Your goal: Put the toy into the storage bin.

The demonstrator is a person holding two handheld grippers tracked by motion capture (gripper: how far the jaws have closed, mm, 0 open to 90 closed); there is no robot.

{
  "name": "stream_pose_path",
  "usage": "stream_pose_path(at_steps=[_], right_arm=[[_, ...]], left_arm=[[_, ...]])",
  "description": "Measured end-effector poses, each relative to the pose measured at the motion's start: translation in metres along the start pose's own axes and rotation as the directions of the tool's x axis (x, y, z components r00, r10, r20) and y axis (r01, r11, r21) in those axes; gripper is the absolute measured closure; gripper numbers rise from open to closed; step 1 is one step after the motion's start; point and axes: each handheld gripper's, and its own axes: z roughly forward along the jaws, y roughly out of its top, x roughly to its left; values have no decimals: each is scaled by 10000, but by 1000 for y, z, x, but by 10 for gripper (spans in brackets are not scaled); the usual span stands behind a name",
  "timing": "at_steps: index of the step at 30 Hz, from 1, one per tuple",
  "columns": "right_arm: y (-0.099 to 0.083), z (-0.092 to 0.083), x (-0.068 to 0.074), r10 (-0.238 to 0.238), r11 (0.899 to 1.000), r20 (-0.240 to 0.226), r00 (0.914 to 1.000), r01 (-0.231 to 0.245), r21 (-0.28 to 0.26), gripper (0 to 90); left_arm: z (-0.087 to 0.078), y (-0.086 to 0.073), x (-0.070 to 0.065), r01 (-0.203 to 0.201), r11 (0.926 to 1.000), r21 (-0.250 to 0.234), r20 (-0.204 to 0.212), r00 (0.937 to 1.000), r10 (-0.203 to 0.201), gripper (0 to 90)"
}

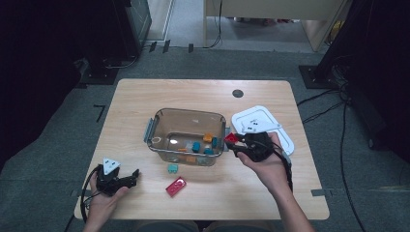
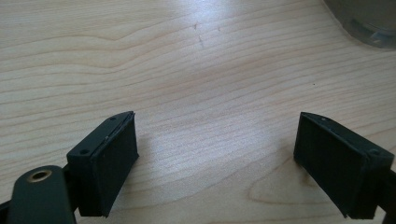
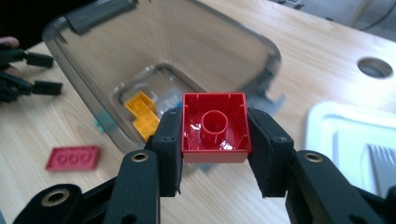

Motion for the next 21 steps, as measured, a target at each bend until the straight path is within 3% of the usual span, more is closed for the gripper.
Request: stream_pose_path(at_steps=[7,14,21], right_arm=[[19,21,14,-75,9999,-674,9977,68,-108,598],[26,50,22,-129,9987,-942,9955,174,471,559],[24,48,27,-276,9990,-886,9957,307,332,468]], left_arm=[[0,0,0,17,10000,-9,-5,10000,-17,136],[0,0,0,-1,10000,-27,-17,10000,1,136],[0,0,0,18,10000,-17,-7,10000,-18,136]])
